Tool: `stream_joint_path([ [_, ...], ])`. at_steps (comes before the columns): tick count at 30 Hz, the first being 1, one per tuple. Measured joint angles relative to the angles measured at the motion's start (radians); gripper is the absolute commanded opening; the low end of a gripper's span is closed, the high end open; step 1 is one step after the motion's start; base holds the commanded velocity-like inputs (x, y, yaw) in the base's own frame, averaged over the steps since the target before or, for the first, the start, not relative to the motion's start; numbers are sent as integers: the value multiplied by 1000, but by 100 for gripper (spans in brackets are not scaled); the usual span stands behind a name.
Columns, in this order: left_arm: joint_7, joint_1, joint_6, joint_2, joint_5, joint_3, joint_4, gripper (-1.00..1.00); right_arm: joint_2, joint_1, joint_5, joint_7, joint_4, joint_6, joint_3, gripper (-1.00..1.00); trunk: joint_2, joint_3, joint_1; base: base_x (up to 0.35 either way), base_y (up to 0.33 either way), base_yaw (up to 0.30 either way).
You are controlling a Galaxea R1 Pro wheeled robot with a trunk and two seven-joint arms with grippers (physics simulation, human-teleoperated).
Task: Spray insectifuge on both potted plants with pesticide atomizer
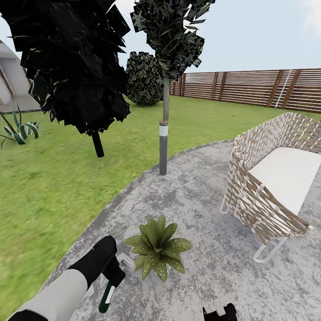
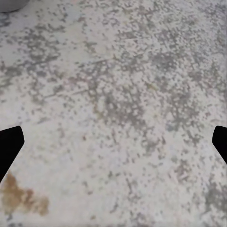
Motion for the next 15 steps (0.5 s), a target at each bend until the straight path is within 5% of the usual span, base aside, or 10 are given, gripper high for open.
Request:
stream_joint_path([
  [3,4,1,-9,6,0,9,0,-100,0,0,0,0,0,0,0,100,0,0,0,0,0,0],
  [7,10,8,-136,9,0,12,11,-100,0,0,-1,0,0,0,0,100,0,0,0,-16,0,0],
  [15,96,10,-157,19,3,11,6,-100,0,0,-3,0,-1,0,0,100,0,0,0,-256,107,-7],
])
